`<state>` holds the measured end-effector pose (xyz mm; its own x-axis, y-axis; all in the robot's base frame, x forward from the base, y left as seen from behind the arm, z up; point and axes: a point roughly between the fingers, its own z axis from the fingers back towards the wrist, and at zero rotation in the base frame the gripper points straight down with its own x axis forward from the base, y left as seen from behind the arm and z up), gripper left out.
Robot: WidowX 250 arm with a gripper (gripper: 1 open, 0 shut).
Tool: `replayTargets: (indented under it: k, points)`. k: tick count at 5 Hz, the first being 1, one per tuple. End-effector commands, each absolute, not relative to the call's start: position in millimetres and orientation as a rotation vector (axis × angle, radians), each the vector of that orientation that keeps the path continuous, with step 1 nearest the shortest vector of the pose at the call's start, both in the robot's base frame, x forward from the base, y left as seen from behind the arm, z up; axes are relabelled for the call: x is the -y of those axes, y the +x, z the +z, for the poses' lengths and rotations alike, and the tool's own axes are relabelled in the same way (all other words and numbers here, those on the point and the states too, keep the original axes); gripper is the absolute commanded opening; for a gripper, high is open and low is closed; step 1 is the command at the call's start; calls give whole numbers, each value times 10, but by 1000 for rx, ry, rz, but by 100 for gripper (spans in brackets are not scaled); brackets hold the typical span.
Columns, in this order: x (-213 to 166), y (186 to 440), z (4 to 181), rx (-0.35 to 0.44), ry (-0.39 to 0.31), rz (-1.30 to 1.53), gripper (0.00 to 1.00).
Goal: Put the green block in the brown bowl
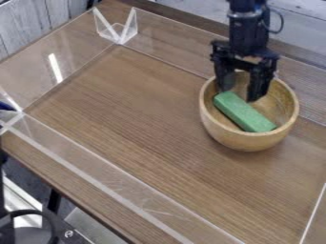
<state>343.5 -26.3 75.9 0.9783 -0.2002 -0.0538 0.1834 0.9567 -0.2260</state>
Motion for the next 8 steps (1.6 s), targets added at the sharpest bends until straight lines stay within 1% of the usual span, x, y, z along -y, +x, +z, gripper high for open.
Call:
replayTargets:
  k: [1, 2, 3, 4, 6, 8]
  points:
    - [203, 3505, 1174, 74, -240, -206, 100]
    - [295, 3515, 1219, 69, -228, -208, 100]
    - [356, 3521, 1320, 67, -216, -206, 100]
    - [383, 3451, 1360, 75, -202, -236, 100]
    - [477, 3370, 1249, 56, -173, -284, 100]
    - [366, 3406, 1133, 25, -207, -298, 100]
